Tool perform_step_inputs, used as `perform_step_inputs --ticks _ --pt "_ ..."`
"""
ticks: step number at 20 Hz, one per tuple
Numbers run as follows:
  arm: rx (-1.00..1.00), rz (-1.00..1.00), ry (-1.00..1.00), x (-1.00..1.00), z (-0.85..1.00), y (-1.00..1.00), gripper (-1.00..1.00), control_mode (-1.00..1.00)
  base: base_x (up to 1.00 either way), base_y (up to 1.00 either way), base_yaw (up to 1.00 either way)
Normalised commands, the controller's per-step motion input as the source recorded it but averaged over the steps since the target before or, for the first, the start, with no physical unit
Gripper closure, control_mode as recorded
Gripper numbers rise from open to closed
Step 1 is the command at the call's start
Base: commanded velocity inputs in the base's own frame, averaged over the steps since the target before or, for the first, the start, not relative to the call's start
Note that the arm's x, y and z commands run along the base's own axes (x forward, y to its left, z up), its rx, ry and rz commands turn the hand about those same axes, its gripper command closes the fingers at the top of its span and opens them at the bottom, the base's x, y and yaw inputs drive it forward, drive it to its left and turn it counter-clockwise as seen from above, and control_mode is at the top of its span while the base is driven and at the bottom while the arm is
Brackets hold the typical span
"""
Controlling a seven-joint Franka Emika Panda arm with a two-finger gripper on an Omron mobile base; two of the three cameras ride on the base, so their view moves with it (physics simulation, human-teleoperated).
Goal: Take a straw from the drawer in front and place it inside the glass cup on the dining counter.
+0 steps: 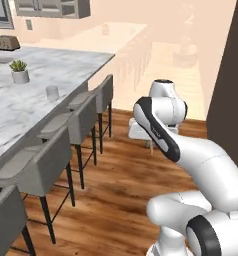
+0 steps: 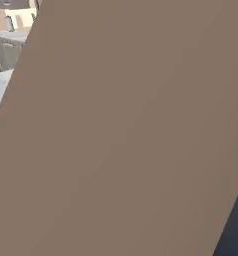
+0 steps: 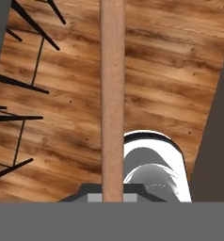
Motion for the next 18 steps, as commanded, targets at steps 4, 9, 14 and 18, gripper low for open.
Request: perform_step_inputs --ticks 4,9,14,18 --pt "0.0 0.0 0.0 0.0 0.0 0.0 1.0 1.0 0.56 -0.71 0.51" --pt "0.0 0.0 0.0 0.0 0.0 0.0 1.0 1.0 0.46 -0.87 0.44" --pt "0.0 0.0 0.0 0.0 0.0 0.0 1.0 1.0 0.29 -0.89 0.41" --pt "0.0 0.0 0.0 0.0 0.0 0.0 1.0 1.0 0.35 -0.89 0.39"
